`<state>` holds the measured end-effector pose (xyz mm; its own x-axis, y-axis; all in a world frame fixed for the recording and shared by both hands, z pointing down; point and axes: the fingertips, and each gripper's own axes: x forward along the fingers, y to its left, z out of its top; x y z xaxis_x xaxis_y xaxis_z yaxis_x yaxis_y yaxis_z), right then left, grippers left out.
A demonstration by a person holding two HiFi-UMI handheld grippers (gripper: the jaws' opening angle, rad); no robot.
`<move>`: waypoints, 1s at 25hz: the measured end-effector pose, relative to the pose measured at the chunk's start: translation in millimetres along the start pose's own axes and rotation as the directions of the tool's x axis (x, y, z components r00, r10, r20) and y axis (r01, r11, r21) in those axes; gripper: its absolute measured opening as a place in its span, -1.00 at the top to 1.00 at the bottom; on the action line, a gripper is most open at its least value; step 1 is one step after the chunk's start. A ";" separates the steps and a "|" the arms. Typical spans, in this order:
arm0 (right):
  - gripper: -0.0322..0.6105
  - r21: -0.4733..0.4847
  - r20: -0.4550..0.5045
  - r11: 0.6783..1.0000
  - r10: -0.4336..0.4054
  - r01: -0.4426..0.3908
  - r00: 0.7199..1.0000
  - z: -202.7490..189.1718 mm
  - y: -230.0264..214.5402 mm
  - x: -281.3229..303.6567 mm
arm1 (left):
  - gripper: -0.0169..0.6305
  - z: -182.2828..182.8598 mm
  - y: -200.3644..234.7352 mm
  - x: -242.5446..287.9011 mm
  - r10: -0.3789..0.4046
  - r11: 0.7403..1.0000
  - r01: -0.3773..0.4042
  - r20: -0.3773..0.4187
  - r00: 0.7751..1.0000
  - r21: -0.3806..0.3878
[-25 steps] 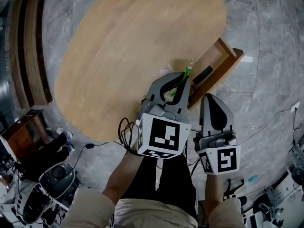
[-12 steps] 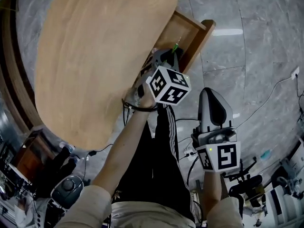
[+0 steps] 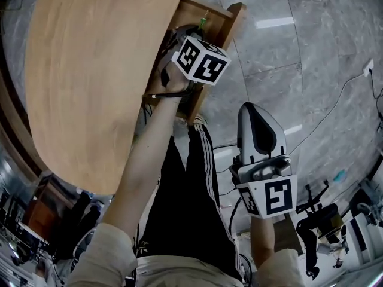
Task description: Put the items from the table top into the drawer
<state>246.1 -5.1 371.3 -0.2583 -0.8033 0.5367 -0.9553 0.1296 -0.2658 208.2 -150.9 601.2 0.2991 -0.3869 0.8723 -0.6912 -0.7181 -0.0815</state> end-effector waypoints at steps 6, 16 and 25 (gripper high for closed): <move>0.88 0.009 -0.006 1.000 -0.009 0.009 1.000 -7.6 -6.1 -7.5 | 0.56 4.6 -7.3 6.4 -0.054 0.998 0.054 -0.005 0.999 -0.029; 0.88 0.004 0.010 1.000 0.008 -0.008 1.000 -0.5 2.4 -4.8 | 0.27 3.6 -22.8 -20.8 -0.073 0.995 0.075 0.044 0.996 -0.059; 0.88 -0.013 0.008 0.999 0.030 -0.030 1.000 1.2 14.6 -5.2 | 0.11 14.4 -15.8 -41.2 -0.070 0.993 0.078 0.096 0.993 -0.090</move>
<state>233.7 0.3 363.6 -0.2861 -0.8035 0.5220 -0.9488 0.1617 -0.2712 216.3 -131.9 559.6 0.4084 -0.3898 0.8254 -0.7219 -0.6913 0.0307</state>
